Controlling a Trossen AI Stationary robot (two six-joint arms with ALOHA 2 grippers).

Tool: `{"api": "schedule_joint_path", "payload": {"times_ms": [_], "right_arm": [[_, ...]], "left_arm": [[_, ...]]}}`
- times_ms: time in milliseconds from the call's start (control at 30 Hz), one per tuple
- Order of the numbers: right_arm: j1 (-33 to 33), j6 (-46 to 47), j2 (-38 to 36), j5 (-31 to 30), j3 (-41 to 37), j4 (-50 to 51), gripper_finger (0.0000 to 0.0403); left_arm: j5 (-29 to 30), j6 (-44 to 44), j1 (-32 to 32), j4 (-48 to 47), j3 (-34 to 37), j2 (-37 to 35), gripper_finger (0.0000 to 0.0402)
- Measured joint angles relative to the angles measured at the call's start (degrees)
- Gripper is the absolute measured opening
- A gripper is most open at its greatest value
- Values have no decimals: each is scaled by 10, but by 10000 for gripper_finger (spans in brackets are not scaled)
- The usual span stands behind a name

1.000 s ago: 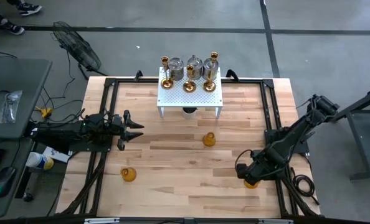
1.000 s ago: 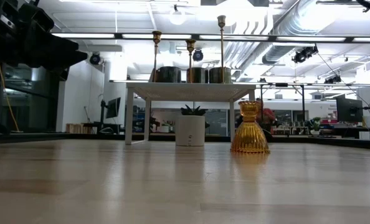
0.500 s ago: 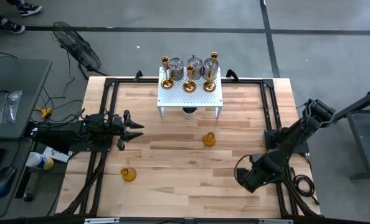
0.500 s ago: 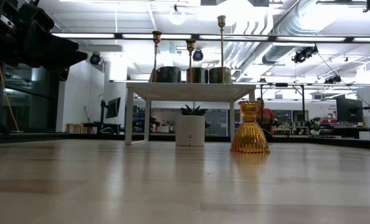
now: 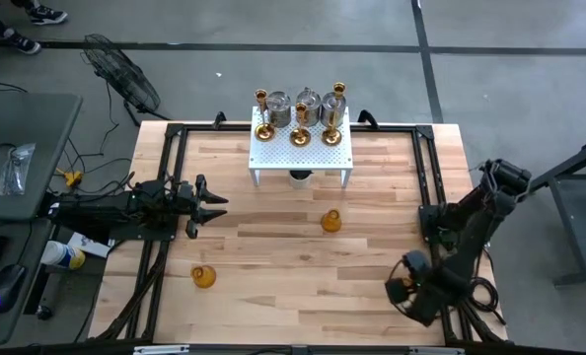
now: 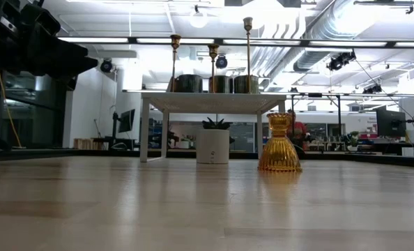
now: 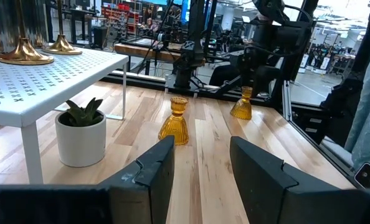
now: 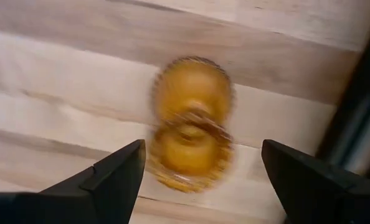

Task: Pick & Place candle stick holders
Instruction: Put the bottom right gold candle holder on the shelf

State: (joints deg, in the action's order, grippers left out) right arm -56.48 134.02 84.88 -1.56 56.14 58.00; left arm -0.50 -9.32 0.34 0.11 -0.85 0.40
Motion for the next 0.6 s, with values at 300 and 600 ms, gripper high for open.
{"api": "schedule_joint_path", "payload": {"times_ms": [300,600], "right_arm": [[-139,-45,19,-91,0,35,313],[-218,-101,109,-178,0,37,313]], "left_arm": [[0,0,0,0,0,0,152],[0,0,0,0,0,0,152]]}}
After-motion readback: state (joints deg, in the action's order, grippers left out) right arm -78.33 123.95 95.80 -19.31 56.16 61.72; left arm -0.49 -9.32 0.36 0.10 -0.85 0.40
